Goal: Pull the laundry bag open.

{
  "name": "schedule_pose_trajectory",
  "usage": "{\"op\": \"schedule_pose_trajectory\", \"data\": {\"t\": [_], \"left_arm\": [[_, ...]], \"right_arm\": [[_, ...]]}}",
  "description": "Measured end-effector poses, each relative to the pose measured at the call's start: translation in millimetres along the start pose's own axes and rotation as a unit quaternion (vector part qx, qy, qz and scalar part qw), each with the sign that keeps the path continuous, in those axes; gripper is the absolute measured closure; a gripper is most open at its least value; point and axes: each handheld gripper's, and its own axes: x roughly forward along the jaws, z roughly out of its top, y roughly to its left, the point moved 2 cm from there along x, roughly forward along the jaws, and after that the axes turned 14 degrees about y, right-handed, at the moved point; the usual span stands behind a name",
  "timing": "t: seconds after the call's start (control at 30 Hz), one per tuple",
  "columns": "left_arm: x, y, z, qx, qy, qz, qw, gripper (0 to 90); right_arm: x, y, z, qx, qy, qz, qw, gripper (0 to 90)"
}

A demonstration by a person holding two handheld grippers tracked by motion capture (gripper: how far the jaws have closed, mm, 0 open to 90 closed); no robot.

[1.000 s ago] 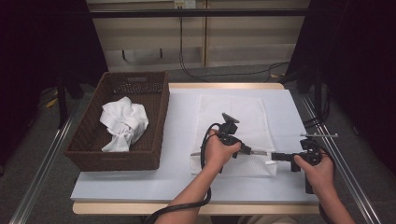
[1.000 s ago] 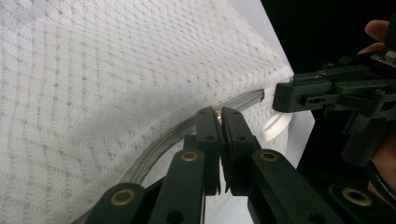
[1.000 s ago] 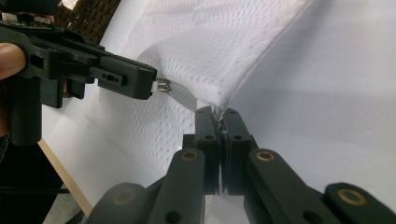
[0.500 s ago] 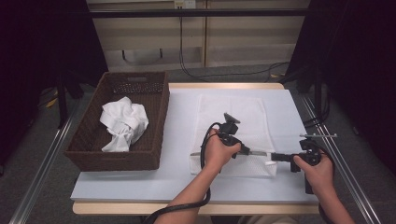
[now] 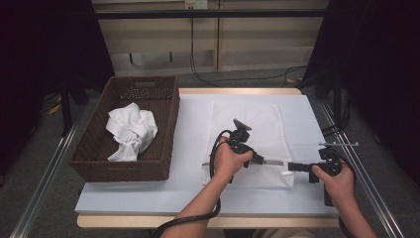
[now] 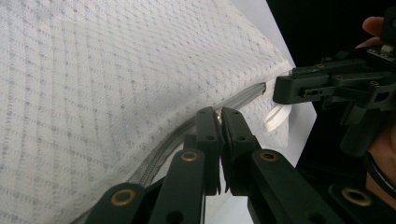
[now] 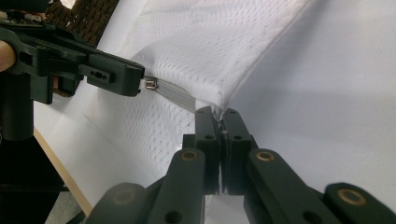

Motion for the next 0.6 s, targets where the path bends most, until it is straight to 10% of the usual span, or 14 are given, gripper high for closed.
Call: {"op": "schedule_pose_trajectory", "data": {"t": [0.6], "left_arm": [[-4.0,0.1,-1.3,-0.010,-0.005,0.001,0.9999,86.9]], "right_arm": [[0.6,1.4,0.2,-0.001,0.001,-0.002,1.0000,87.7]]}}
